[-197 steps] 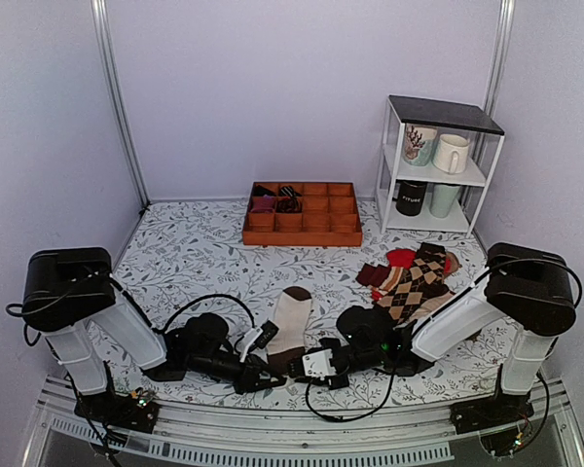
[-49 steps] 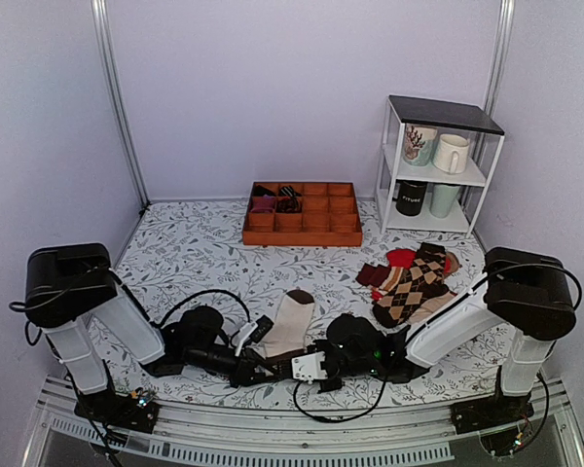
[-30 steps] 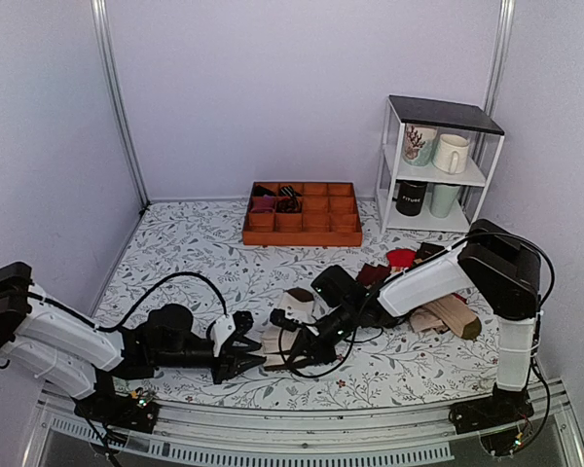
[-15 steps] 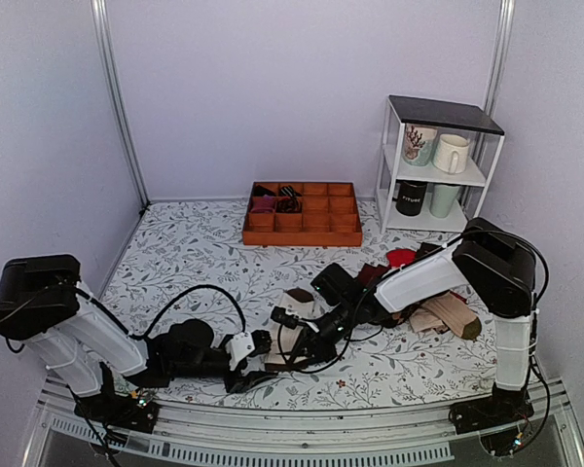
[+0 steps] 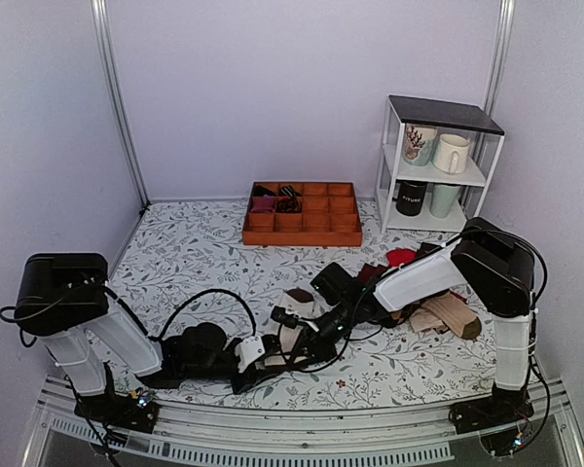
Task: Roll the socks
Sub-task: Roll the sock at the center of the board.
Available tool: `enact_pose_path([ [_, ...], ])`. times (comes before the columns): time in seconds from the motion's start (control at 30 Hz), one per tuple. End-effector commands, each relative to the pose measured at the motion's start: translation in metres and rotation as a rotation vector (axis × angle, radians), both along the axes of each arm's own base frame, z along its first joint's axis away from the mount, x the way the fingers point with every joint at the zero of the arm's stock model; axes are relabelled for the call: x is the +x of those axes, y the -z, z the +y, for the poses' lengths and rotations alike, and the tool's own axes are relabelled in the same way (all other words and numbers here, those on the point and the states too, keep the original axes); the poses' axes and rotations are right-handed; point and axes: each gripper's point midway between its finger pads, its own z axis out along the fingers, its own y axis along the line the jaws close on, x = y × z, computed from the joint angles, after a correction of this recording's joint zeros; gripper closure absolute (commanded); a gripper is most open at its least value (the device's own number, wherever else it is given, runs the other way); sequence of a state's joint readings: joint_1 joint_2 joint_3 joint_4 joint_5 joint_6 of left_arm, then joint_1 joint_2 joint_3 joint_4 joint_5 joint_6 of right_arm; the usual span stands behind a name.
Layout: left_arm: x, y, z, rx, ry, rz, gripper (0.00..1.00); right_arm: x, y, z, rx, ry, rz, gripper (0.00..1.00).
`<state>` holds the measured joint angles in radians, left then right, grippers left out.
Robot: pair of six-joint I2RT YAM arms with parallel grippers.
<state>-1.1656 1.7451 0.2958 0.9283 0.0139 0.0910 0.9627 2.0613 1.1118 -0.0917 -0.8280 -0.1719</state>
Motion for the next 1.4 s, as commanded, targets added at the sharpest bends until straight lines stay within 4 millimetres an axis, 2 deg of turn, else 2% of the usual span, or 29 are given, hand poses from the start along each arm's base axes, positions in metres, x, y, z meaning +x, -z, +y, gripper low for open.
enact_pose_path([
  [0.0,-0.011,-0.003,-0.001,-0.035,0.030,0.037,0.64,-0.037,0.079,-0.067,-0.386,0.027,0.144,0.90],
  [0.17,-0.015,-0.011,-0.007,-0.055,0.060,0.049,0.77,-0.036,0.080,-0.066,-0.393,0.037,0.151,0.90],
  [0.3,-0.013,-0.005,-0.012,-0.039,0.057,0.112,0.80,-0.034,0.080,-0.065,-0.395,0.044,0.146,0.90],
  [0.37,-0.012,0.001,-0.009,-0.036,0.038,0.166,0.88,-0.032,0.080,-0.064,-0.400,0.053,0.141,0.89],
  [0.4,-0.012,0.004,-0.006,-0.040,0.026,0.201,0.98,-0.031,0.080,-0.063,-0.401,0.057,0.135,0.88],
  [0.53,-0.013,0.017,0.014,-0.061,-0.074,0.350,1.00,-0.022,0.072,-0.054,-0.367,0.065,0.098,0.79],
  [0.63,-0.022,0.032,0.029,-0.054,-0.130,0.467,1.00,-0.011,0.055,-0.043,-0.286,0.068,0.020,0.75],
  [0.7,-0.029,0.044,0.038,-0.045,-0.158,0.536,1.00,0.004,0.039,-0.035,-0.200,0.093,-0.100,0.69],
  [0.8,-0.038,0.058,0.046,-0.045,-0.176,0.635,1.00,0.018,-0.004,-0.028,0.018,0.119,-0.326,0.64],
  [0.87,-0.044,0.064,0.051,-0.060,-0.183,0.692,1.00,0.019,-0.040,-0.026,0.221,0.113,-0.530,0.56],
  [0.93,-0.048,0.065,0.056,-0.080,-0.191,0.733,1.00,0.011,-0.059,-0.032,0.360,0.064,-0.715,0.49],
  [1.03,-0.050,0.065,0.064,-0.097,-0.205,0.759,1.00,0.012,-0.060,-0.032,0.391,0.026,-0.851,0.46],
  [1.13,-0.051,0.066,0.066,-0.094,-0.206,0.769,1.00,0.014,-0.061,-0.024,0.416,0.011,-0.875,0.39],
  [1.27,-0.052,0.069,0.064,-0.074,-0.195,0.778,1.00,0.017,-0.069,-0.013,0.443,0.010,-0.880,0.35],
  [1.37,-0.053,0.073,0.064,-0.046,-0.190,0.785,1.00,0.009,-0.075,-0.005,0.471,-0.037,-0.824,0.35],
])
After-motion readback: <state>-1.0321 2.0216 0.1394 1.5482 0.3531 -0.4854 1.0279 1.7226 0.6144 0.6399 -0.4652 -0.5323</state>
